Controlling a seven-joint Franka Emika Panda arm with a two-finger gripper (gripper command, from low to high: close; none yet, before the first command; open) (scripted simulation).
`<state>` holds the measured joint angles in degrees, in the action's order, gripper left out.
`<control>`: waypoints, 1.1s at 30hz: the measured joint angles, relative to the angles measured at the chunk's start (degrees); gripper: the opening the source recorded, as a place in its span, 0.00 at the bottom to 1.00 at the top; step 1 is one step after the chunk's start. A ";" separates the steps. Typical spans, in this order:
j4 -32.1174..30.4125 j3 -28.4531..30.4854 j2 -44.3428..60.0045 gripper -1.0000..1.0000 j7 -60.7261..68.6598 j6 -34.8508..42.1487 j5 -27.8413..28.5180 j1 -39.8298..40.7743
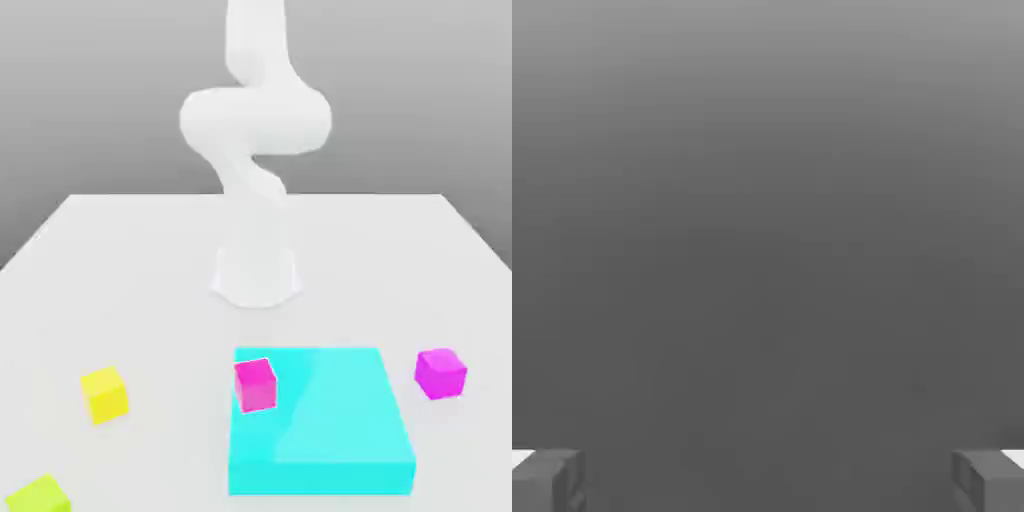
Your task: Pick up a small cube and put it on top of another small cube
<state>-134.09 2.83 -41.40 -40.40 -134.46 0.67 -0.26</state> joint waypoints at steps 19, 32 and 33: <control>-17.58 24.48 33.62 0.50 46.27 -20.44 -1.50 -1.86; -20.37 9.44 59.17 0.00 79.03 -36.74 -24.58 16.08; -20.37 9.44 59.17 0.00 79.03 -36.74 -24.58 16.08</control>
<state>-154.45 12.28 17.77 38.63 -171.20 -23.92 15.82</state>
